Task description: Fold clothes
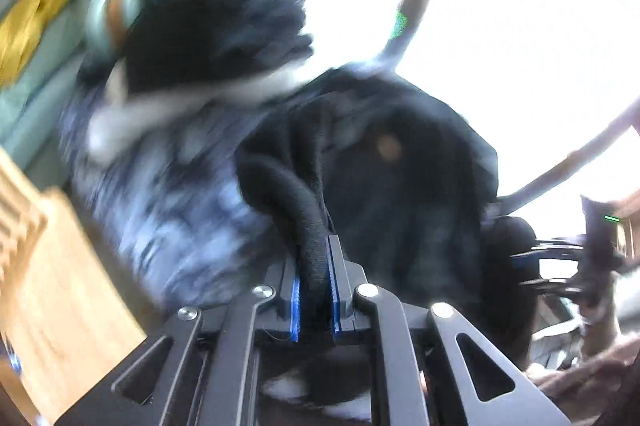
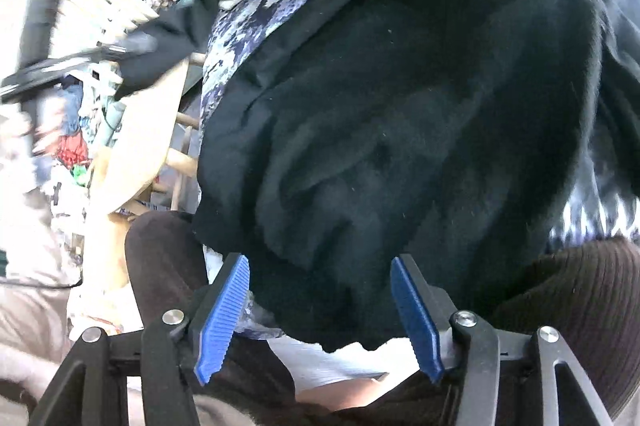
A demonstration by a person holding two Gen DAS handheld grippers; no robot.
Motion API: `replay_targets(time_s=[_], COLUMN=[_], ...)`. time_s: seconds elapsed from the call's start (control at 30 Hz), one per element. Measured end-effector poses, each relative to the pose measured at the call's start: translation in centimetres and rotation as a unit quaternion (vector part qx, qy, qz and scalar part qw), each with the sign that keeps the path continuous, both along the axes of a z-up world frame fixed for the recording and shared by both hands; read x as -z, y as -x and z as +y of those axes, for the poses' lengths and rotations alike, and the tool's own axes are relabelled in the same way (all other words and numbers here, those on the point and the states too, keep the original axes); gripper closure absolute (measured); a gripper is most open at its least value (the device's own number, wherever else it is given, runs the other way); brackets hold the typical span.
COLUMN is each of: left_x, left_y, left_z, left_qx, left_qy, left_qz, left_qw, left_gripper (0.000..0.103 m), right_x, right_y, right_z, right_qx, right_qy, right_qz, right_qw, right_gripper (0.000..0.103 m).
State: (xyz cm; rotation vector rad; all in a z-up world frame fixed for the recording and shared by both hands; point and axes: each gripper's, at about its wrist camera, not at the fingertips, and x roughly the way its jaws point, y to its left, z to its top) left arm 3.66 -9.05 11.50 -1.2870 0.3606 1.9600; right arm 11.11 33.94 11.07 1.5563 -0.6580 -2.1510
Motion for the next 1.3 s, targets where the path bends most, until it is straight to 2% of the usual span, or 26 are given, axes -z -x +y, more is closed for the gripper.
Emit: replay_targets(time_s=[0.07,0.2,0.33,0.4,0.47,0.5,0.53,0.57,0.6,0.63,0.7,0.73,0.77,0.8,0.83,0.9,0.93,1.0,1.03,1.1,1.13,1.23,1.3], left_x=[-2.1,-0.6,4.8,7.9,10.4,10.8,11.0,10.9,10.3,9.3,7.4,6.3,5.0,4.2,3.5,3.3,4.0,6.0,7.9,10.7,12.5,15.1,15.8], left_y=[-3.0,-6.5,-7.8,-8.2,-8.4,-8.4,-8.4,-8.2,-7.8,-7.2,-6.0,-5.2,-3.9,-2.8,-0.9,1.8,3.7,6.2,7.7,8.9,9.6,10.5,11.1], left_z=[2.8,8.8,14.4,16.9,18.6,18.9,19.1,18.9,18.6,18.0,16.8,15.9,14.7,13.8,12.3,10.5,9.6,8.4,7.7,7.5,7.7,8.6,8.9], left_qx=[0.046,0.117,0.154,0.164,0.161,0.16,0.163,0.158,0.15,0.144,0.13,0.118,0.092,0.064,0.015,-0.051,-0.087,-0.147,-0.179,-0.208,-0.217,-0.23,-0.252], left_qy=[-0.022,-0.017,0.002,0.02,0.038,0.032,0.02,0.009,-0.008,-0.03,-0.074,-0.092,-0.11,-0.119,-0.124,-0.119,-0.113,-0.102,-0.102,-0.116,-0.129,-0.153,-0.161], left_qz=[0.014,0.001,-0.1,-0.15,-0.203,-0.222,-0.246,-0.26,-0.274,-0.277,-0.284,-0.278,-0.26,-0.242,-0.212,-0.181,-0.18,-0.198,-0.227,-0.277,-0.309,-0.341,-0.335], left_qw=[0.9986,0.993,0.983,0.9747,0.965,0.9613,0.9553,0.9526,0.9499,0.9495,0.947,0.949,0.9548,0.9609,0.9693,0.975,0.9732,0.9636,0.952,0.9308,0.9168,0.8985,0.8935], left_gripper=[0.092,0.092,0.092,0.089,0.084,0.078,0.066,0.057,0.036,0.022,0.02,0.019,0.018,0.016,0.015,0.015,0.015,0.015,0.015,0.015,0.015,0.015,0.015], right_x=[0.3,0.9,1.7,2.2,2.8,3.2,3.4,3.4,3.3,3.2,3.0,3.0,3.1,3.0,3.0,2.9,2.9,2.9,3.0,3.2,3.4,4.2,4.6], right_y=[-0.6,-1.6,-2.3,-2.6,-2.7,-2.6,-2.5,-2.5,-2.3,-2.2,-1.7,-1.4,-1.1,-0.8,-0.3,0.3,0.6,1.2,1.4,1.6,1.6,1.4,1.4], right_z=[0.3,1.0,2.0,2.4,2.9,3.1,3.2,3.3,3.2,3.2,3.1,3.0,2.8,2.6,2.3,1.8,1.4,0.4,-0.1,-1.2,-1.6,-2.7,-3.0], right_qx=[0.008,0.033,0.056,0.066,0.071,0.073,0.073,0.071,0.068,0.064,0.059,0.056,0.054,0.05,0.044,0.035,0.03,0.016,0.009,-0.005,-0.009,-0.02,-0.02], right_qy=[0.005,0.002,-0.003,-0.011,-0.008,-0.006,-0.003,-0.001,0.0,-0.001,-0.01,-0.014,-0.014,-0.013,-0.012,-0.013,-0.012,-0.013,-0.014,-0.019,-0.026,-0.044,-0.043], right_qz=[-0.001,-0.007,-0.017,-0.019,-0.026,-0.029,-0.029,-0.027,-0.025,-0.022,-0.018,-0.017,-0.015,-0.011,-0.007,-0.001,0.002,0.006,0.006,0.004,0.001,-0.007,-0.008], right_qw=[1.0,0.999,0.998,0.998,0.997,0.997,0.997,0.997,0.997,0.998,0.998,0.998,0.998,0.999,0.999,0.999,0.999,1.0,1.0,1.0,1.0,0.999,0.999], right_gripper=[0.042,0.042,0.042,0.042,0.042,0.042,0.042,0.042,0.042,0.042,0.041,0.041,0.041,0.04,0.039,0.034,0.034,0.033,0.033,0.031,0.031,0.031,0.031])
